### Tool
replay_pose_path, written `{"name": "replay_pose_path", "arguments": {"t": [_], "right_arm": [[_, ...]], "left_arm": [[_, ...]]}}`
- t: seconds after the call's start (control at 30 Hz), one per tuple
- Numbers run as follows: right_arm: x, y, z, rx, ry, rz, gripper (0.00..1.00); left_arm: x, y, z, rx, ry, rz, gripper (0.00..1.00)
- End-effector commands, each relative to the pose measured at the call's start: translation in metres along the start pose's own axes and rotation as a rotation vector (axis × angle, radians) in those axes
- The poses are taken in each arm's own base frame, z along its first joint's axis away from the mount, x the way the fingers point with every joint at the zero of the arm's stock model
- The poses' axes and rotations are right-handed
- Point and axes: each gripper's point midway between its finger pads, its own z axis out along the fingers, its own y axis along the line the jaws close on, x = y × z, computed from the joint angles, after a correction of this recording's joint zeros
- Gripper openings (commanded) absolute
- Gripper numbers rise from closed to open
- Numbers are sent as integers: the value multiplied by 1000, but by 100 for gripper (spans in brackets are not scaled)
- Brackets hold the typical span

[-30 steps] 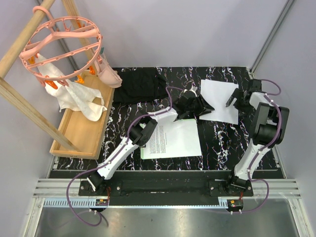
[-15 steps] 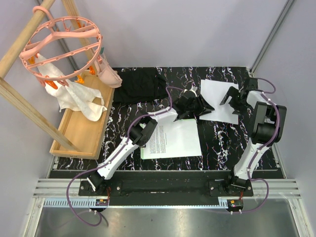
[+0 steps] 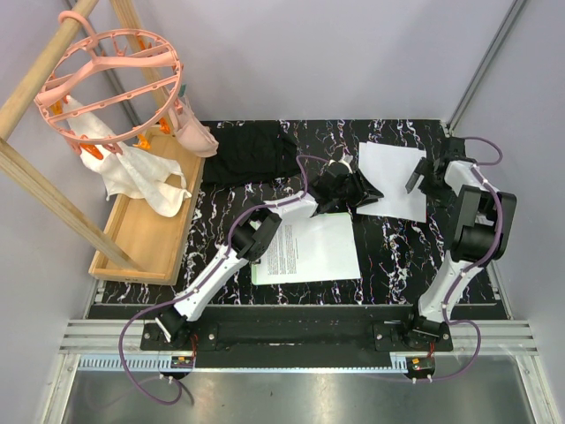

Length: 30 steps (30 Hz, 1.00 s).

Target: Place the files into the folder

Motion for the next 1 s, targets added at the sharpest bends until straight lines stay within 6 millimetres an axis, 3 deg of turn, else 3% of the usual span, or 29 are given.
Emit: {"name": "replay_pose_path", "arguments": {"t": [0.0,0.3,0.4,0.53,0.97], "right_arm": [[1,-24,8,146,24,-55,100],[26,1,28,51,105,-62,100],[29,19,28,-52,110,-30,100],[17,43,15,-197,76,37,100],[-16,60,-36,-454,-47,170,100]], "left_arm": [[2,8,2,-6,23,1,41],[3,9,3,-4,25,-4,41],[2,9,3,-6,23,-3,41],[3,10,2,-8,26,-3,41],[2,13,2,-10,34,-8,41]]}}
